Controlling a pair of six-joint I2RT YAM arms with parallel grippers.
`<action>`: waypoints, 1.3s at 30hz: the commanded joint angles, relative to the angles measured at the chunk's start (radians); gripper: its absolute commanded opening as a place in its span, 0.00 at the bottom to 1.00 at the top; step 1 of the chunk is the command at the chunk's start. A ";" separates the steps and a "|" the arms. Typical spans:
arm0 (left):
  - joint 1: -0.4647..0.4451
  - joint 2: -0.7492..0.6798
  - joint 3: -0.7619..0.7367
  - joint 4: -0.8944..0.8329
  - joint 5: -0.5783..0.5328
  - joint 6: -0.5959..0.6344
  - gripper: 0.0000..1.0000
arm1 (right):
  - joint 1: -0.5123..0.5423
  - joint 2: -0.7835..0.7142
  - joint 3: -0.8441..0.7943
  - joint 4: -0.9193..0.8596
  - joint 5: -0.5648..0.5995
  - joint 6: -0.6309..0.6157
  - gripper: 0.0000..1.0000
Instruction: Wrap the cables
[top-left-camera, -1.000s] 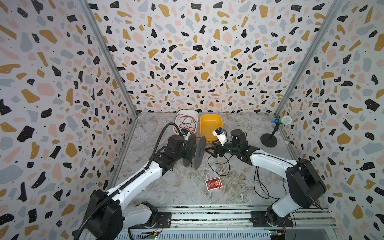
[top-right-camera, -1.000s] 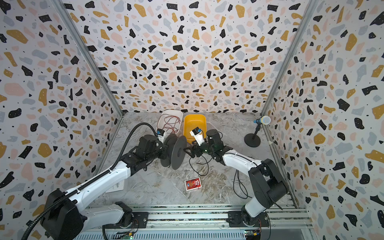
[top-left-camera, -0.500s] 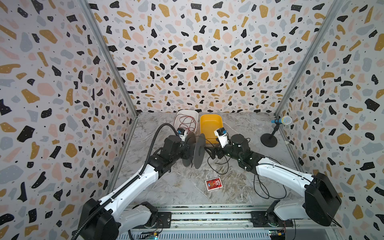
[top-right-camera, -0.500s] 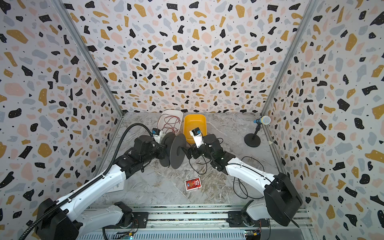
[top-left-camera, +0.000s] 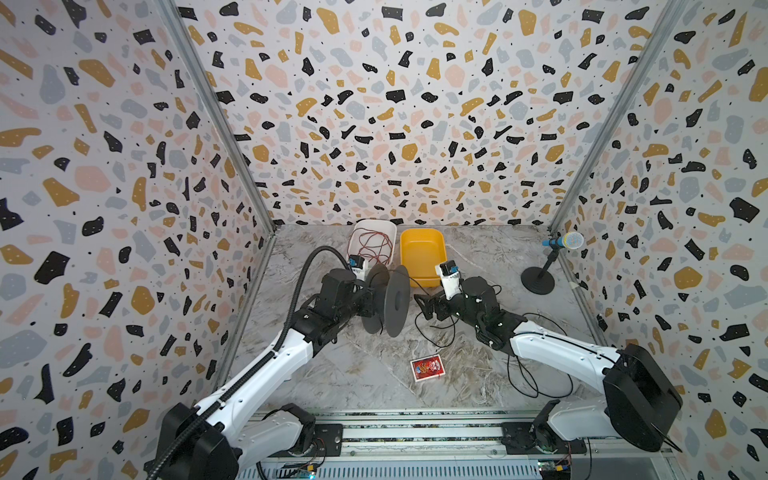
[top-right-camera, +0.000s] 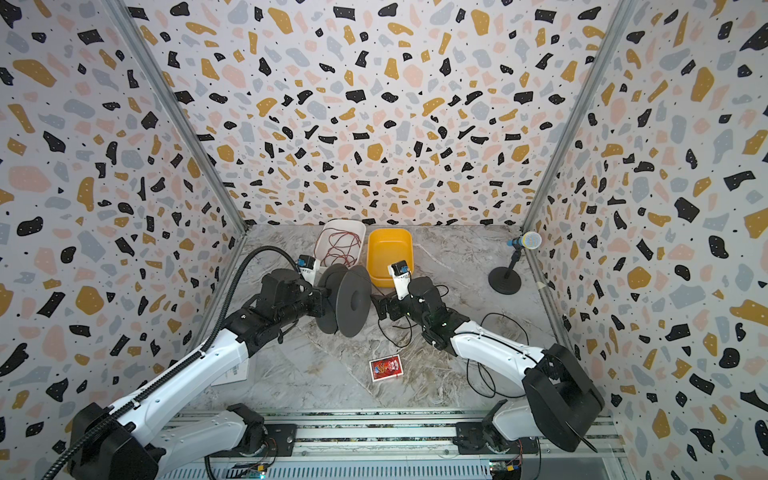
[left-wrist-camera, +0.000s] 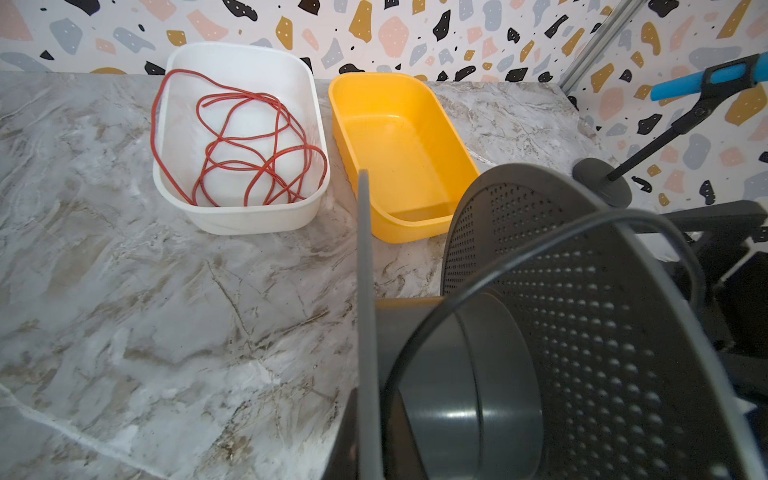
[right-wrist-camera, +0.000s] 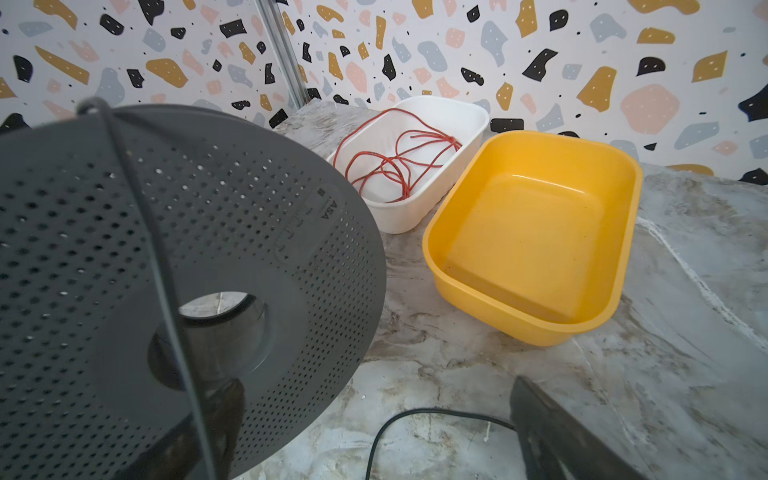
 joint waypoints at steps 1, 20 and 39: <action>0.013 -0.027 0.014 0.095 0.038 -0.017 0.00 | 0.014 0.016 0.043 0.043 0.039 0.019 0.98; 0.022 -0.034 -0.016 0.121 0.053 -0.020 0.00 | 0.017 0.059 0.066 0.045 0.059 0.038 0.95; 0.030 -0.019 0.007 0.095 0.036 -0.036 0.00 | 0.047 0.000 0.044 -0.042 0.086 -0.084 0.90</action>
